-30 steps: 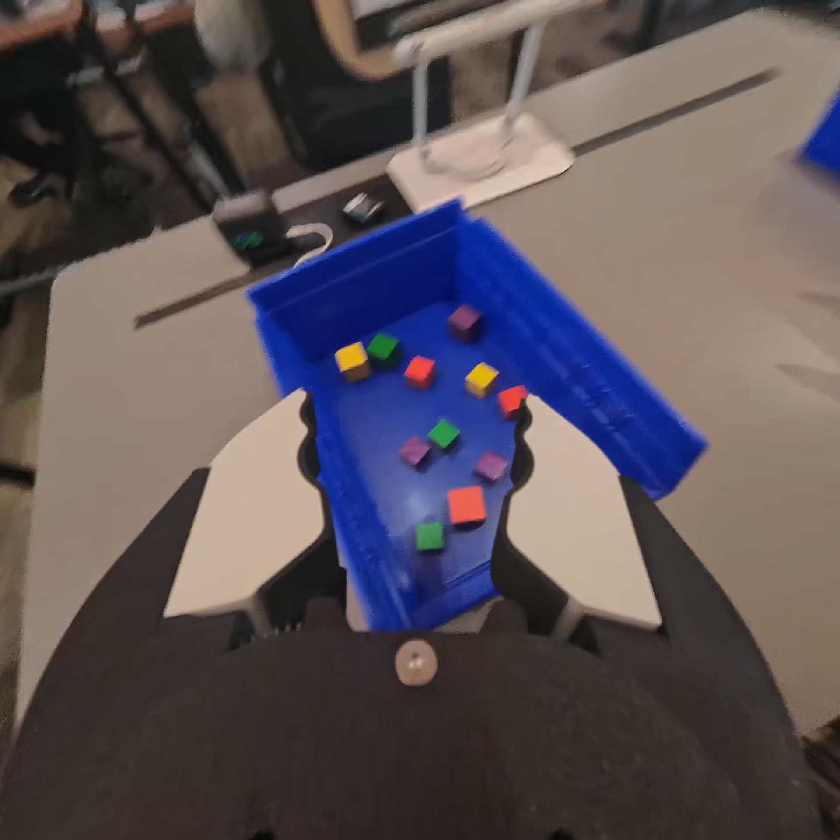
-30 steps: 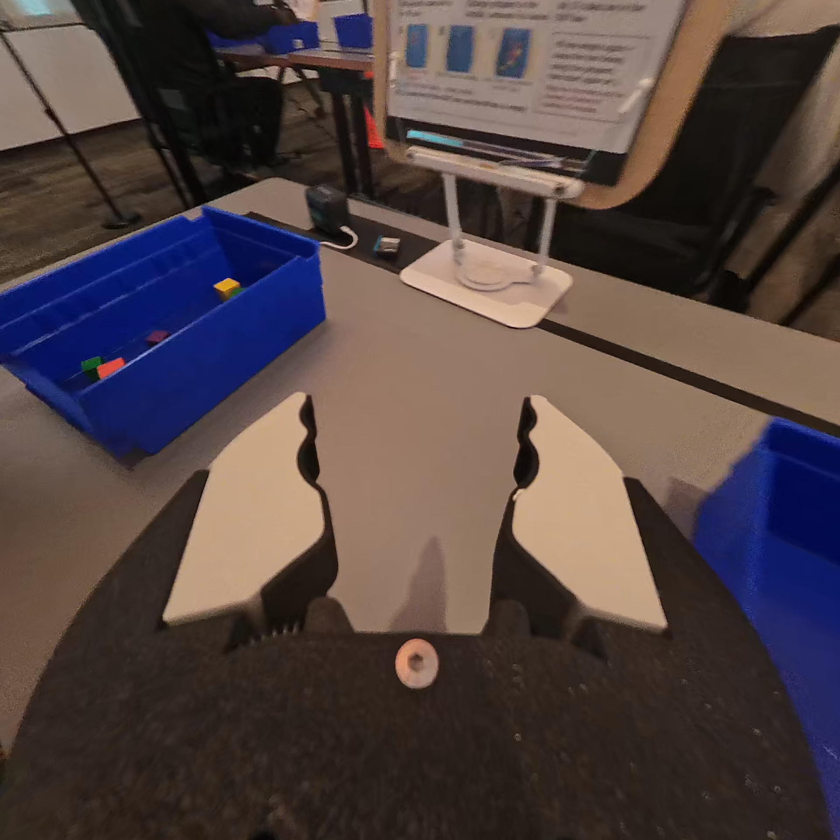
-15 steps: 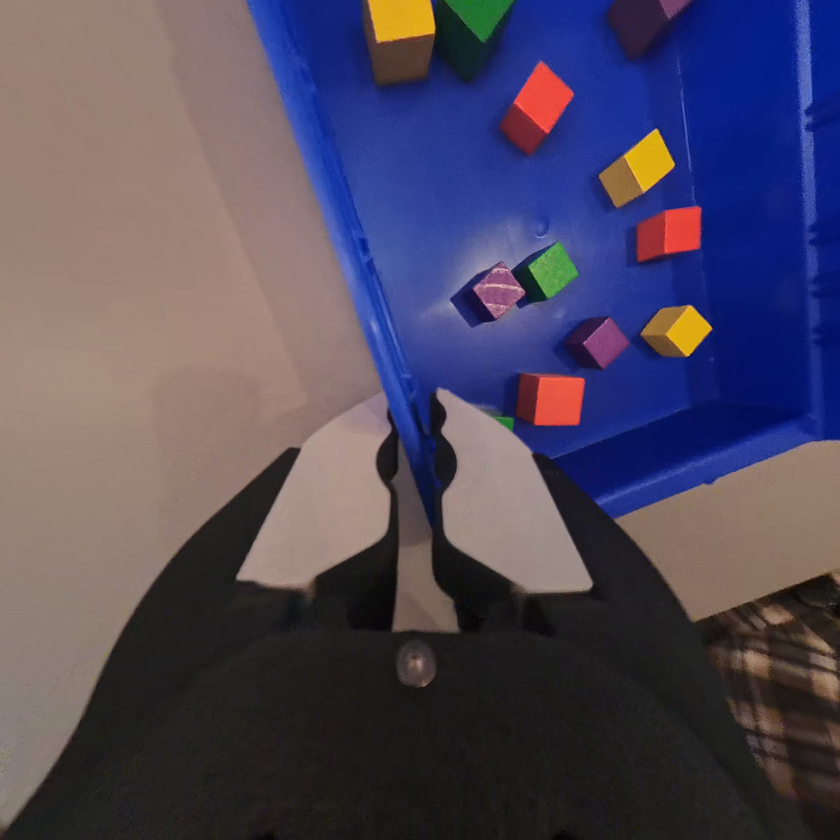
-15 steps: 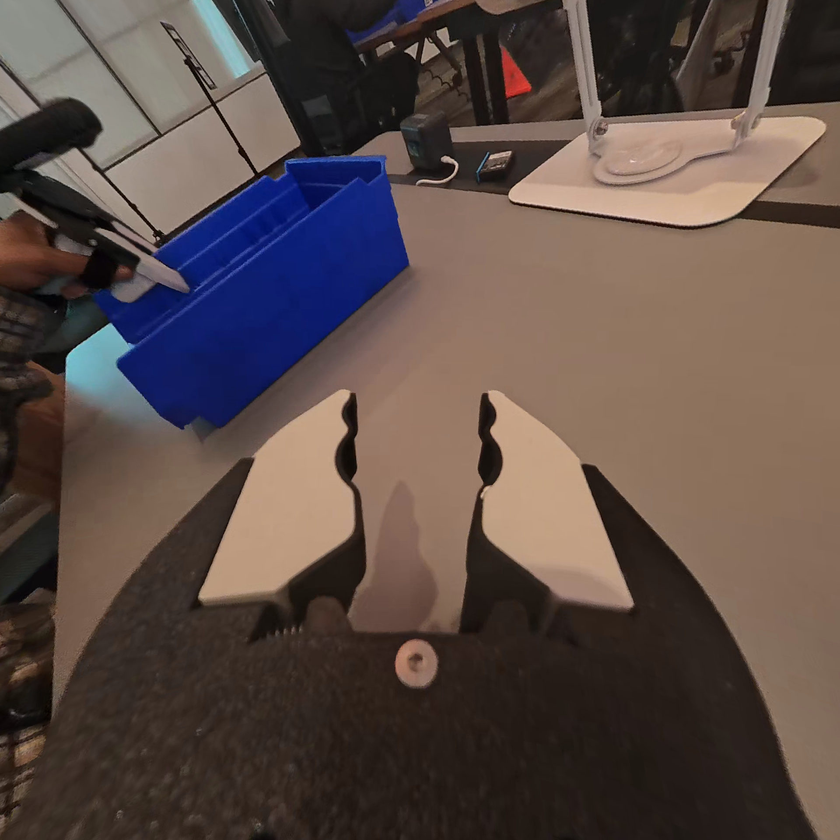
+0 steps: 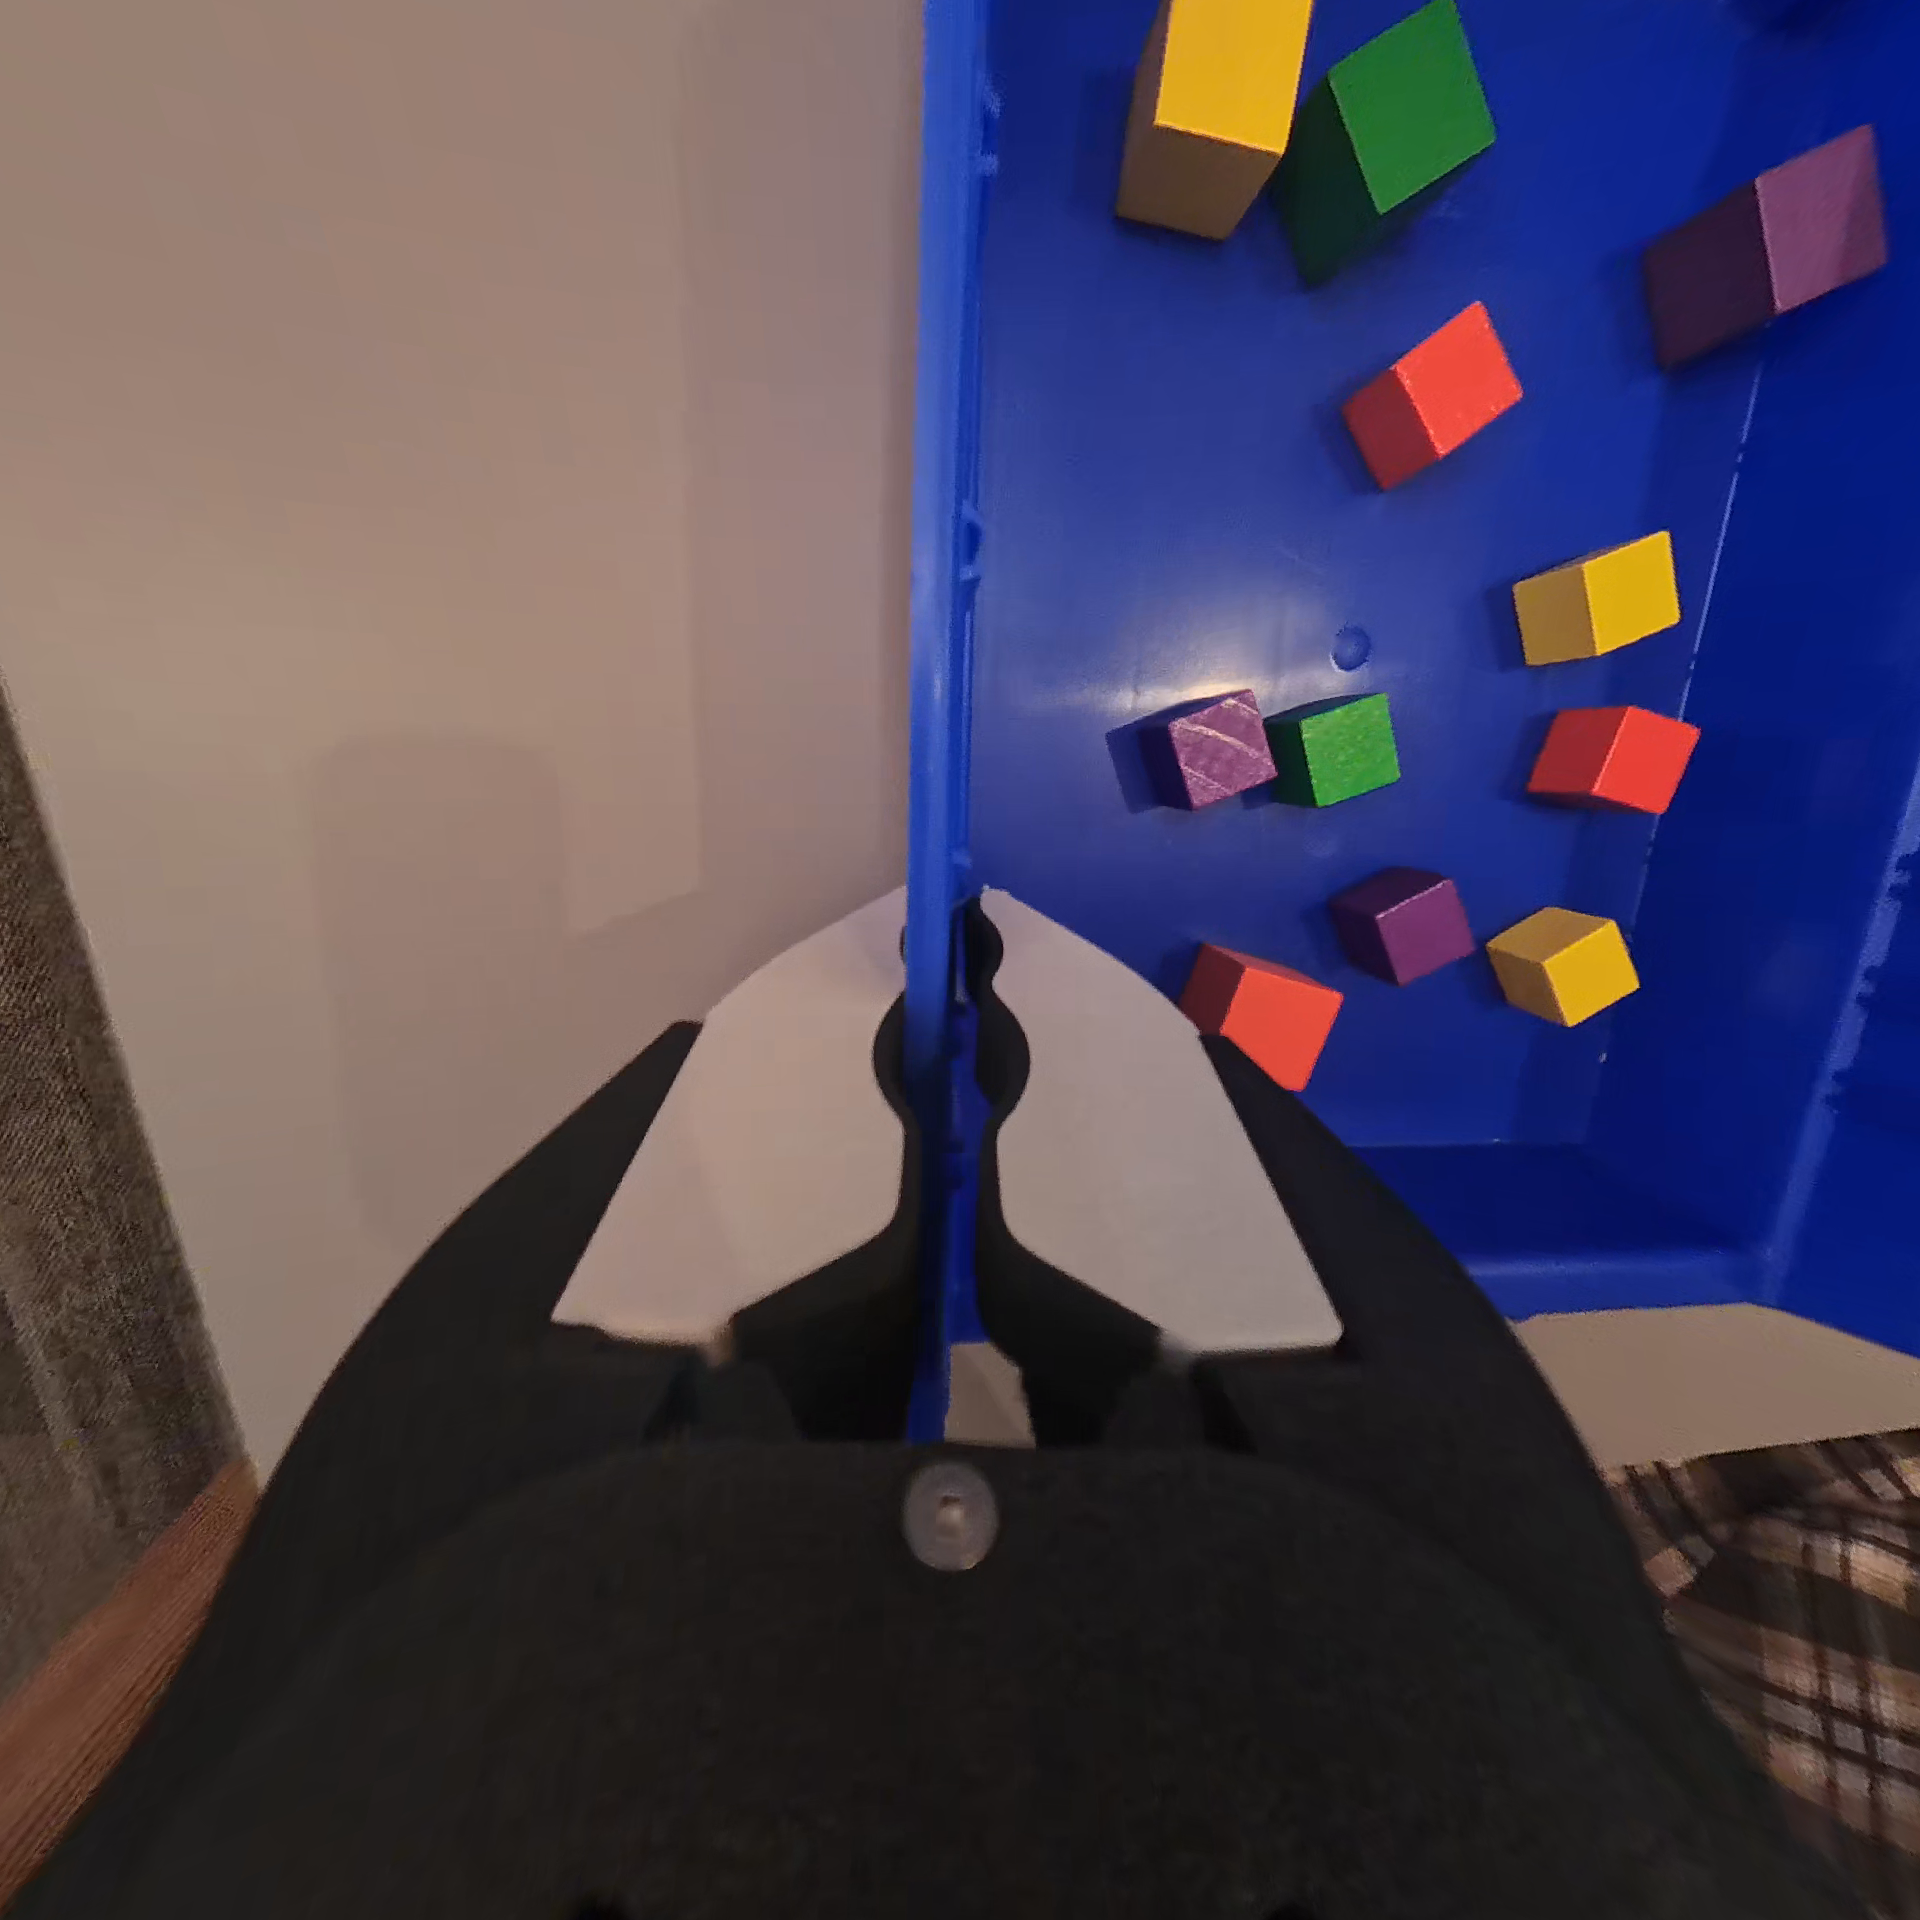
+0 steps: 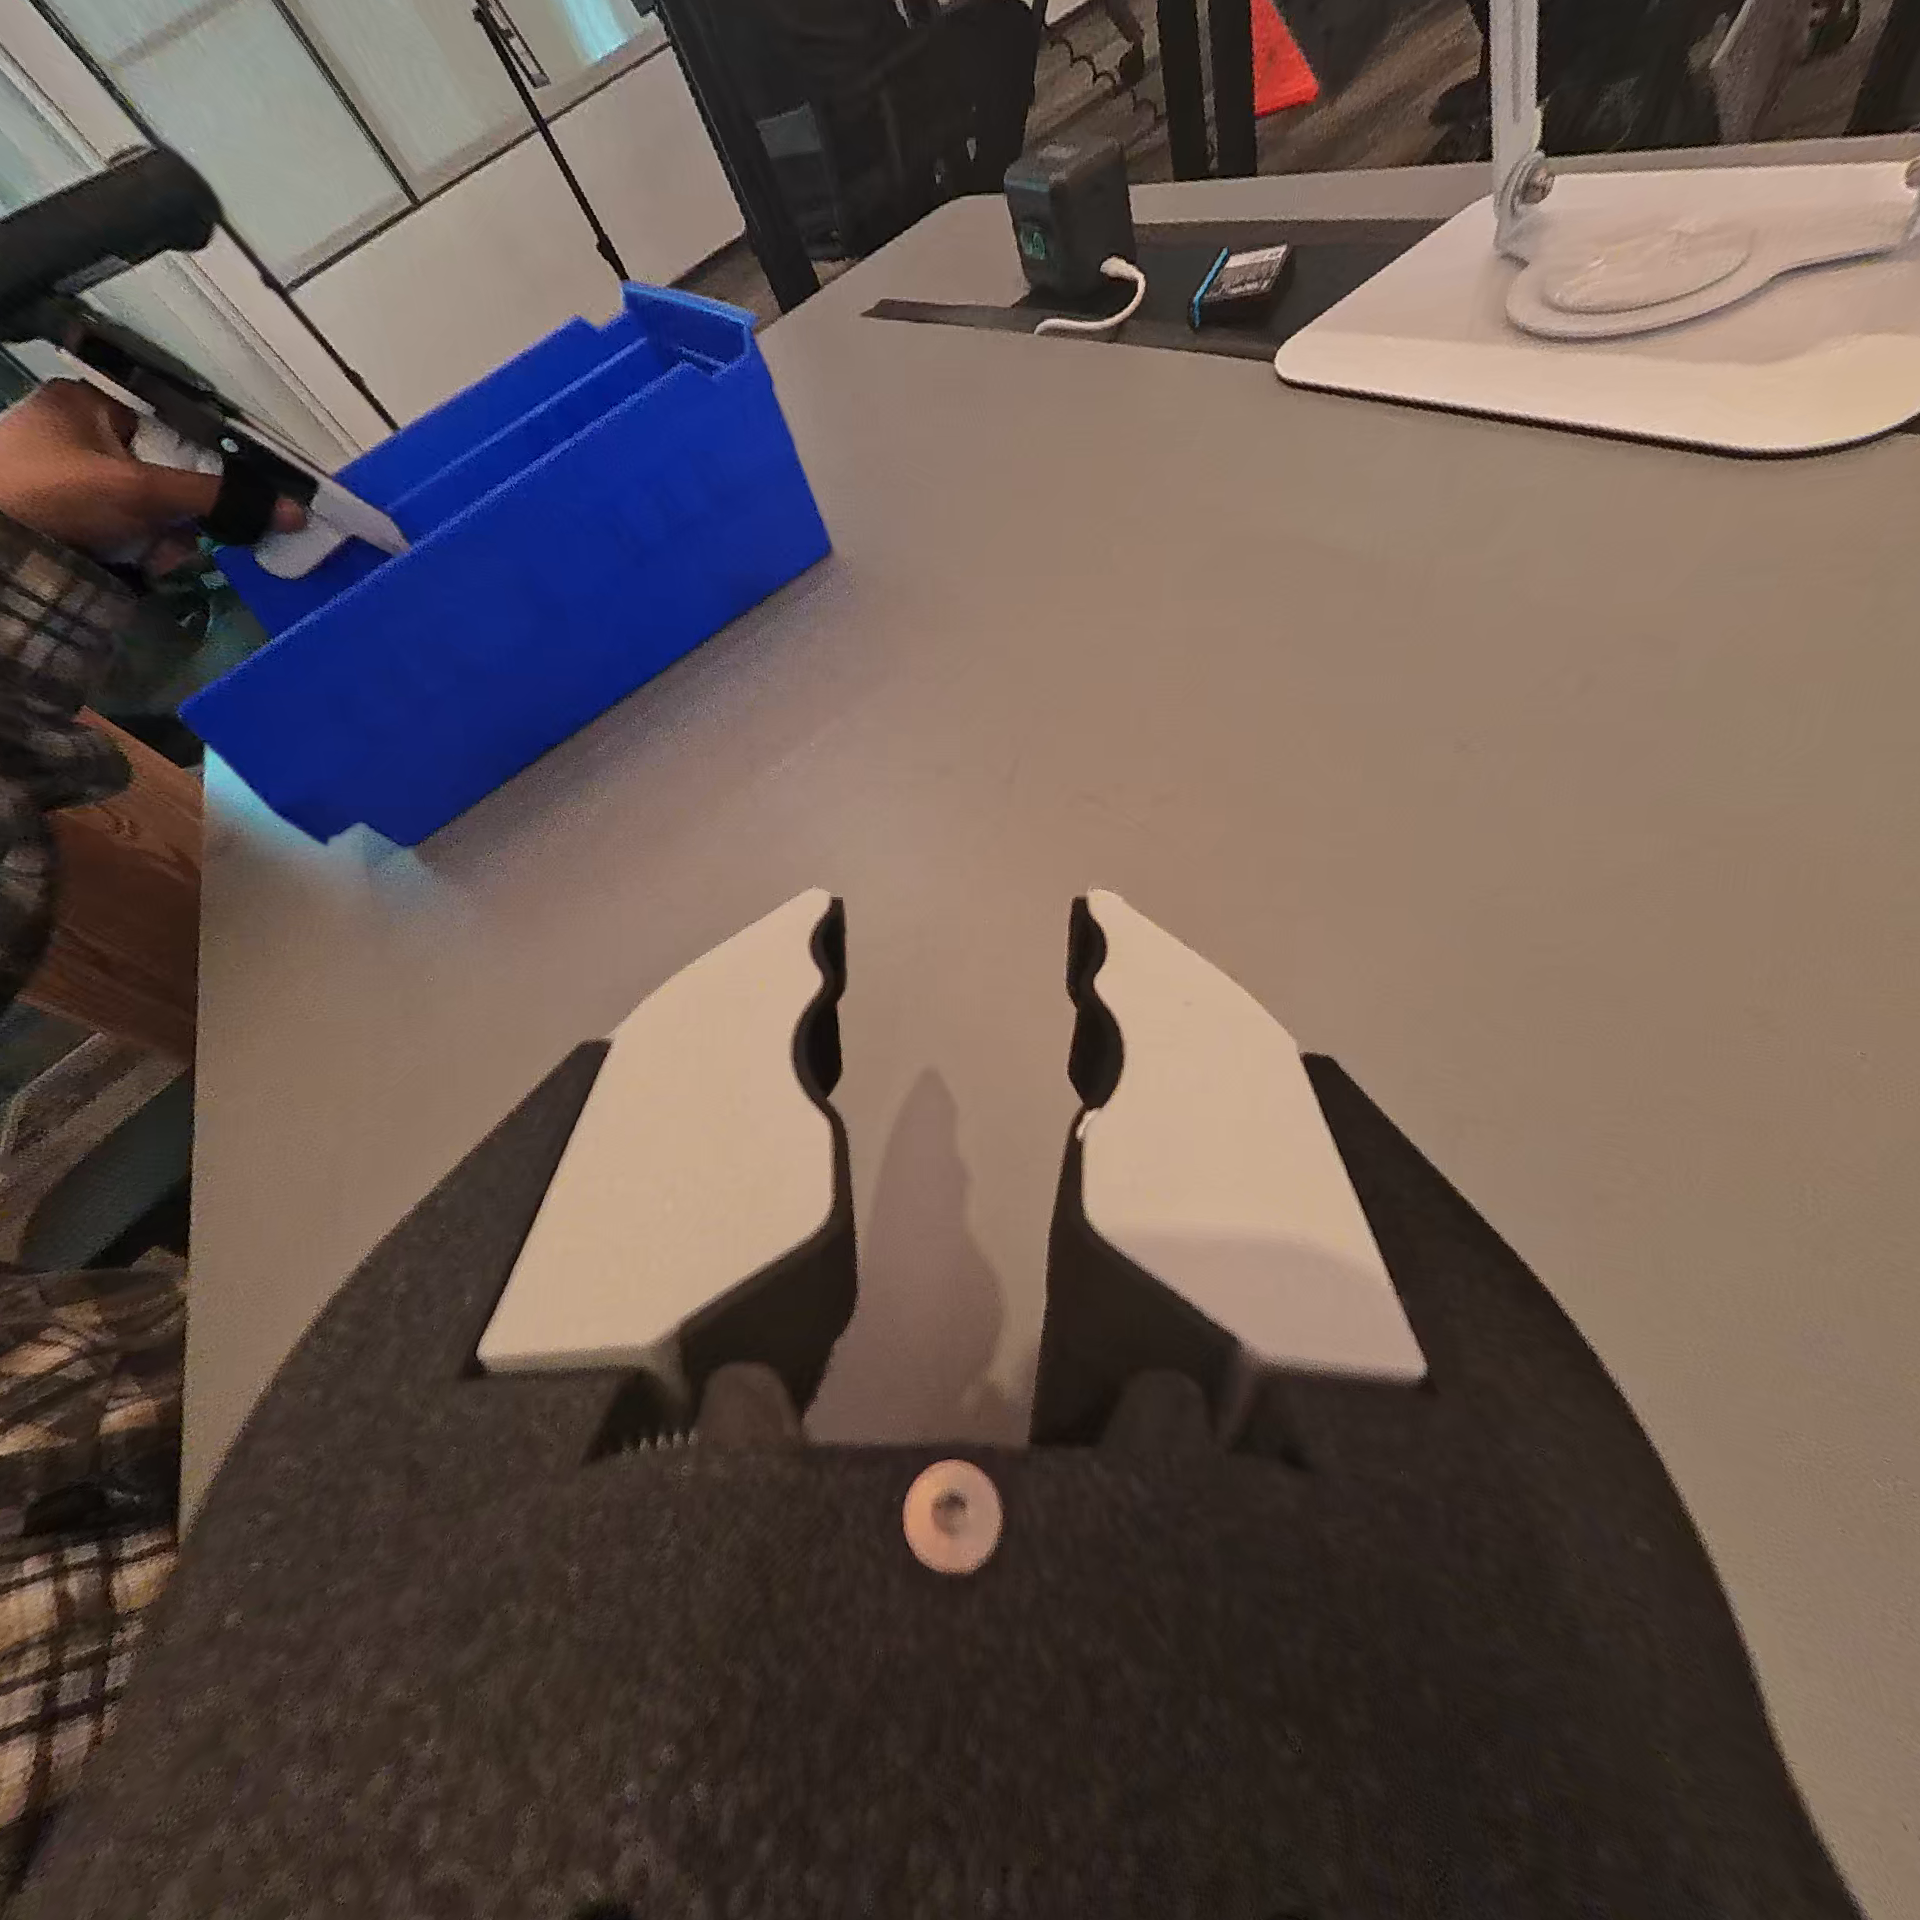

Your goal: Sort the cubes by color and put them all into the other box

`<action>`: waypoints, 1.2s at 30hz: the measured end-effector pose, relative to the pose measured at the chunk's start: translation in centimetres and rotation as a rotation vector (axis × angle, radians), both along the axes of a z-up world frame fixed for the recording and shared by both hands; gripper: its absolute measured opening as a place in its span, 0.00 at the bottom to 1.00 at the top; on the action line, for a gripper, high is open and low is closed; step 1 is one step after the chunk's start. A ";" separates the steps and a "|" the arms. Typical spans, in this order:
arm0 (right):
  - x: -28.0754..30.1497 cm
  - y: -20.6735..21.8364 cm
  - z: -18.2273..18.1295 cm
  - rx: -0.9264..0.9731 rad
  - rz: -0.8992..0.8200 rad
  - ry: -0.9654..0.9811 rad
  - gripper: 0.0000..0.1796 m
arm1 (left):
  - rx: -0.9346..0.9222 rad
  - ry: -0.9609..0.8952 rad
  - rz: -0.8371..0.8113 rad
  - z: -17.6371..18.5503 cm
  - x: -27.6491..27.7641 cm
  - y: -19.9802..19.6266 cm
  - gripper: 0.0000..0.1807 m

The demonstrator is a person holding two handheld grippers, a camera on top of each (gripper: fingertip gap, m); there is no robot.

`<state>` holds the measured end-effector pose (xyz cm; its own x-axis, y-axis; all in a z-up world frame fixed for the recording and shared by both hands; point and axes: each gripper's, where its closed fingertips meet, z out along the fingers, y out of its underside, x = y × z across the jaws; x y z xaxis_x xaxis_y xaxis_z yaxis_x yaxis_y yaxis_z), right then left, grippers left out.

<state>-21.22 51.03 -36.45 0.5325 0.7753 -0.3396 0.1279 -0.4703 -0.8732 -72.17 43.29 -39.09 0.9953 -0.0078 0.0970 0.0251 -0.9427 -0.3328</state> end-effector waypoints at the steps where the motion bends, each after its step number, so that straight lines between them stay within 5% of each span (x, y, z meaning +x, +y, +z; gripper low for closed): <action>1: -0.1 0.0 -0.2 -0.002 0.001 -0.004 0.21 | 0.002 -0.001 0.016 0.0 -1.0 -0.3 0.02; 13: -0.8 0.1 0.2 0.109 0.012 -0.022 0.19 | 0.020 0.006 0.062 0.1 -9.7 -1.5 0.02; 36: -0.5 0.6 -1.1 0.060 0.014 -0.037 0.18 | 0.024 -0.002 0.101 0.2 -12.9 -0.7 0.03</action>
